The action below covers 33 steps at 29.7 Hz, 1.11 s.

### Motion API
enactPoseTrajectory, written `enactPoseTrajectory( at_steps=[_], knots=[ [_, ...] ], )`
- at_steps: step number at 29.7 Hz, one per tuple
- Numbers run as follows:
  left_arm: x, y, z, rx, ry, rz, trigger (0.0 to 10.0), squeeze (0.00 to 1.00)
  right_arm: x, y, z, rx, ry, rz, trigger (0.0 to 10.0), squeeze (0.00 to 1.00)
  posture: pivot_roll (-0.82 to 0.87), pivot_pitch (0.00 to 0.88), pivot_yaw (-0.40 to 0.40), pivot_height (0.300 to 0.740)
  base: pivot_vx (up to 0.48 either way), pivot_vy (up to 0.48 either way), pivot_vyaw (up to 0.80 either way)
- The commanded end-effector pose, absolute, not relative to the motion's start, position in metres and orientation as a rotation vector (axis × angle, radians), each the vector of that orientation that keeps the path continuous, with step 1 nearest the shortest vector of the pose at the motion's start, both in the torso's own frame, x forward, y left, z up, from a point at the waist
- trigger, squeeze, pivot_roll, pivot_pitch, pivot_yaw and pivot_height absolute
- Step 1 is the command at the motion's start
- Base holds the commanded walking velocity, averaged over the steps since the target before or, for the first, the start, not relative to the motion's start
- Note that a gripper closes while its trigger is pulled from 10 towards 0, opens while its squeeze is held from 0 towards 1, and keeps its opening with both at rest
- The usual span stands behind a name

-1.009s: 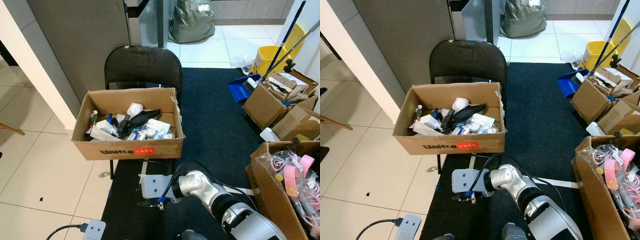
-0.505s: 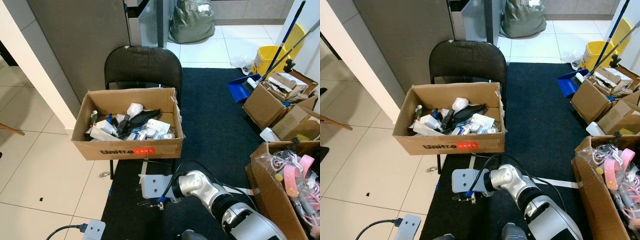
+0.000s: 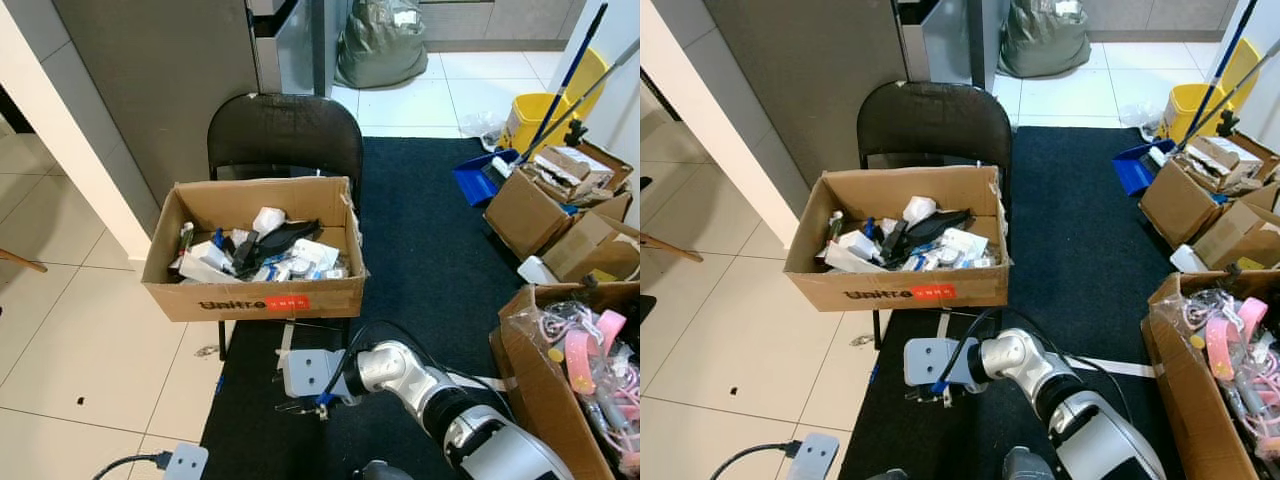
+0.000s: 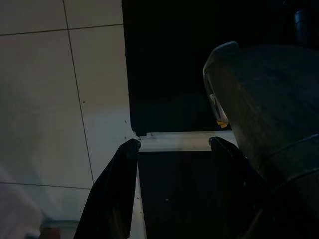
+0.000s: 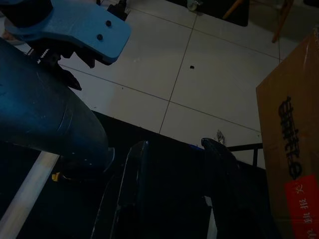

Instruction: Picking trash to rubbish bin

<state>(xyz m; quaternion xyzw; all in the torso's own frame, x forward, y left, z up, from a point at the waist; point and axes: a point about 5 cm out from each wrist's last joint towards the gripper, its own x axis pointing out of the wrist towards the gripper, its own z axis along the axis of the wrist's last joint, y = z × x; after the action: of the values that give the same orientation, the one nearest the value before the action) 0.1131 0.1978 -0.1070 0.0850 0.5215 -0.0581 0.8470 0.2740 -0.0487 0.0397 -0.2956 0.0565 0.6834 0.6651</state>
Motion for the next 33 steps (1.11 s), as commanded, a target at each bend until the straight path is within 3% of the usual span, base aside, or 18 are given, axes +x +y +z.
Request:
enactPoseTrajectory(
  at_steps=[1, 18, 33],
  knots=[
    [0.098, 0.195, -0.112, 0.166, 1.151, -0.156, 10.0, 0.0, 0.274, -0.048, 0.04, -0.67, 0.125, 1.551, 10.0, 0.0, -0.04, 0.085, 0.047, 0.74, 0.0, 0.0, 0.0],
    [0.1, 0.192, -0.112, 0.16, 1.155, -0.152, 10.0, 0.0, 0.274, -0.048, 0.04, -0.669, 0.123, 1.552, 10.0, 0.0, -0.04, 0.091, 0.052, 0.74, 0.0, 0.0, 0.0],
    [0.129, 0.17, -0.107, 0.153, 1.118, -0.169, 10.0, 0.0, 0.275, -0.048, 0.041, -0.67, 0.124, 1.55, 10.0, 0.0, -0.04, 0.089, 0.05, 0.74, 0.0, 0.0, 0.0]
  ],
)
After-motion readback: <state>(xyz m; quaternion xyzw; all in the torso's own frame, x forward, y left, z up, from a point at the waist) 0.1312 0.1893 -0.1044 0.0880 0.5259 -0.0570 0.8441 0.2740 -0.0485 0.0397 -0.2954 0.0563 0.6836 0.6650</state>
